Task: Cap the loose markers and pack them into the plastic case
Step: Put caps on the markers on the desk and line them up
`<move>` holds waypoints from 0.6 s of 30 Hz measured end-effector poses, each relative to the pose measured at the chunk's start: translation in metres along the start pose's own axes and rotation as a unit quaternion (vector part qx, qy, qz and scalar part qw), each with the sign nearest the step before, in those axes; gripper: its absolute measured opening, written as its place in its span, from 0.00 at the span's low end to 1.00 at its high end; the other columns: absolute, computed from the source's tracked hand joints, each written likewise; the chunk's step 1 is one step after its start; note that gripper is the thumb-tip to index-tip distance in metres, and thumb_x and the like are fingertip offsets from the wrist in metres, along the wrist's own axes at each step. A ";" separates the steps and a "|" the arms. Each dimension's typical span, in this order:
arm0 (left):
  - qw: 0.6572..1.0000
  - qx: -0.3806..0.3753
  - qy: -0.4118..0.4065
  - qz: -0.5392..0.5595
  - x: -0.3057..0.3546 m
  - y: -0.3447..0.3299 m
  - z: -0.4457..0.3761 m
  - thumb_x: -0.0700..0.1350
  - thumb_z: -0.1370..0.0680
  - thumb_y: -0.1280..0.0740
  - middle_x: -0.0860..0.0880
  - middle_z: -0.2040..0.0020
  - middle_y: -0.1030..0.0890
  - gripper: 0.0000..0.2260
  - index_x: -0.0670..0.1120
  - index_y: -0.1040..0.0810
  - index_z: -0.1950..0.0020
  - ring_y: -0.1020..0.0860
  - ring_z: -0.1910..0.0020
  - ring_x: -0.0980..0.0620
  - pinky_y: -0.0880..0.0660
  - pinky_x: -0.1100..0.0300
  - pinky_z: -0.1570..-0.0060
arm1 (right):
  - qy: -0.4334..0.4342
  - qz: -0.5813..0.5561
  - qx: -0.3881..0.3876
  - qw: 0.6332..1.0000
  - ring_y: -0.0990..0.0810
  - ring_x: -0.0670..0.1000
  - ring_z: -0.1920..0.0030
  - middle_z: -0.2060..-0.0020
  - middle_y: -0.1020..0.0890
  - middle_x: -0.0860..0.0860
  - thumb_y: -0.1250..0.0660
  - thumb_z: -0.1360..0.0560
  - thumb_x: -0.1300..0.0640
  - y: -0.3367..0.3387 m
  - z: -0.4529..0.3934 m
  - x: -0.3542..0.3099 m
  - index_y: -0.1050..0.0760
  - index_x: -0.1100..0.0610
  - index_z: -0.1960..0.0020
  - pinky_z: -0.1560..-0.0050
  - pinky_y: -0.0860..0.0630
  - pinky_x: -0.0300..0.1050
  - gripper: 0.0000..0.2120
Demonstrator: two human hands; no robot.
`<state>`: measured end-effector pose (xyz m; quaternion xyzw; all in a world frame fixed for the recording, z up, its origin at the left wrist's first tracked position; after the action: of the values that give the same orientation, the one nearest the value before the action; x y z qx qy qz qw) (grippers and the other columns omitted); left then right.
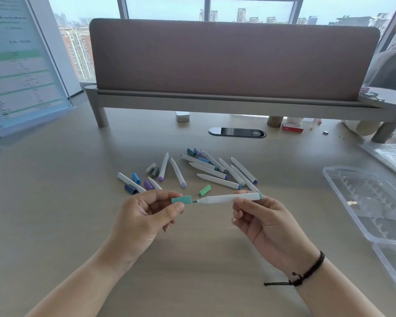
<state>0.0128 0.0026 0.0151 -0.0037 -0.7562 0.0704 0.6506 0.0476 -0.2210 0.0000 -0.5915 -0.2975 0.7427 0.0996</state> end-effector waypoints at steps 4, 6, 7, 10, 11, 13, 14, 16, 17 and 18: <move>1.000 -0.011 -0.006 -0.016 0.001 -0.002 0.002 0.52 0.38 0.23 0.40 0.65 0.18 0.17 0.45 0.13 0.54 0.25 0.71 0.52 0.27 0.62 0.71 | -0.007 -0.002 -0.004 1.000 0.25 0.50 0.67 0.65 0.22 0.57 0.13 0.49 0.56 -0.004 0.001 0.003 0.16 0.62 0.54 0.63 0.22 0.43 0.27; 1.000 -0.014 -0.005 -0.019 0.000 -0.003 0.003 0.52 0.38 0.23 0.41 0.65 0.18 0.17 0.44 0.13 0.54 0.25 0.70 0.53 0.27 0.63 0.71 | -0.002 -0.006 -0.004 1.000 0.25 0.50 0.67 0.66 0.22 0.56 0.14 0.48 0.56 -0.006 0.002 0.003 0.16 0.62 0.54 0.63 0.22 0.43 0.25; 1.000 -0.011 -0.004 -0.019 0.000 -0.003 0.003 0.51 0.38 0.23 0.41 0.65 0.18 0.16 0.45 0.13 0.54 0.25 0.70 0.53 0.27 0.62 0.71 | 0.004 -0.013 0.000 1.000 0.26 0.49 0.68 0.66 0.23 0.55 0.15 0.46 0.57 -0.007 0.002 0.001 0.16 0.62 0.55 0.63 0.22 0.42 0.22; 1.000 0.002 0.005 -0.001 -0.001 0.000 0.000 0.43 0.35 0.24 0.41 0.65 0.17 0.08 0.45 0.14 0.56 0.24 0.71 0.51 0.26 0.62 0.73 | 0.021 -0.031 0.020 0.999 0.28 0.49 0.69 0.68 0.25 0.55 0.22 0.38 0.58 -0.007 0.004 -0.007 0.17 0.61 0.59 0.65 0.24 0.42 0.10; 1.000 0.005 0.010 0.006 -0.001 0.000 0.000 0.40 0.34 0.25 0.40 0.65 0.18 0.07 0.45 0.14 0.57 0.23 0.71 0.51 0.26 0.62 0.73 | 0.024 -0.027 0.023 0.999 0.28 0.50 0.69 0.68 0.25 0.55 0.23 0.37 0.58 -0.008 0.005 -0.008 0.18 0.60 0.60 0.66 0.24 0.42 0.09; 1.000 0.003 0.024 0.011 -0.003 0.001 -0.001 0.35 0.35 0.22 0.39 0.64 0.18 0.09 0.43 0.14 0.57 0.22 0.70 0.49 0.24 0.61 0.72 | 0.017 -0.005 0.023 1.000 0.27 0.50 0.69 0.67 0.24 0.56 0.24 0.36 0.58 -0.011 0.006 -0.006 0.17 0.60 0.60 0.66 0.24 0.42 0.07; 0.999 0.002 0.031 0.011 -0.004 0.001 0.000 0.35 0.36 0.21 0.38 0.64 0.18 0.10 0.43 0.14 0.57 0.22 0.69 0.49 0.24 0.61 0.71 | 0.014 0.007 0.020 1.000 0.26 0.50 0.68 0.67 0.22 0.57 0.25 0.36 0.58 -0.013 0.007 -0.004 0.17 0.60 0.60 0.66 0.24 0.42 0.07; 0.999 0.000 0.042 0.014 -0.004 0.000 0.002 0.36 0.36 0.22 0.38 0.63 0.17 0.09 0.43 0.14 0.57 0.21 0.69 0.49 0.23 0.61 0.70 | 0.011 0.021 0.016 1.000 0.26 0.51 0.68 0.66 0.21 0.58 0.25 0.36 0.59 -0.017 0.009 -0.002 0.17 0.61 0.59 0.65 0.23 0.42 0.08; 0.999 -0.001 0.046 0.018 -0.004 -0.001 0.002 0.37 0.35 0.23 0.38 0.63 0.17 0.08 0.43 0.14 0.56 0.21 0.68 0.49 0.22 0.61 0.69 | 0.012 0.019 0.019 1.000 0.26 0.50 0.68 0.66 0.21 0.58 0.25 0.37 0.59 -0.017 0.009 -0.001 0.17 0.61 0.59 0.65 0.23 0.42 0.08; 0.998 0.000 0.050 0.022 -0.004 -0.001 0.002 0.39 0.35 0.24 0.38 0.63 0.17 0.09 0.44 0.14 0.56 0.21 0.68 0.49 0.22 0.61 0.69 | 0.013 0.014 0.024 1.000 0.26 0.50 0.68 0.66 0.21 0.58 0.25 0.37 0.59 -0.016 0.009 -0.001 0.17 0.61 0.59 0.65 0.23 0.42 0.08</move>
<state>0.0116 0.0010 0.0110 -0.0244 -0.7223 0.0843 0.6860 0.0362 -0.2114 0.0115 -0.6027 -0.2702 0.7430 0.1077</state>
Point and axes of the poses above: each hand's wrist, its own z-axis away from the middle knuckle, its own y-axis out of the back of the hand, x = y × z, the point moved 4 cm from there along -z, towards the middle knuckle
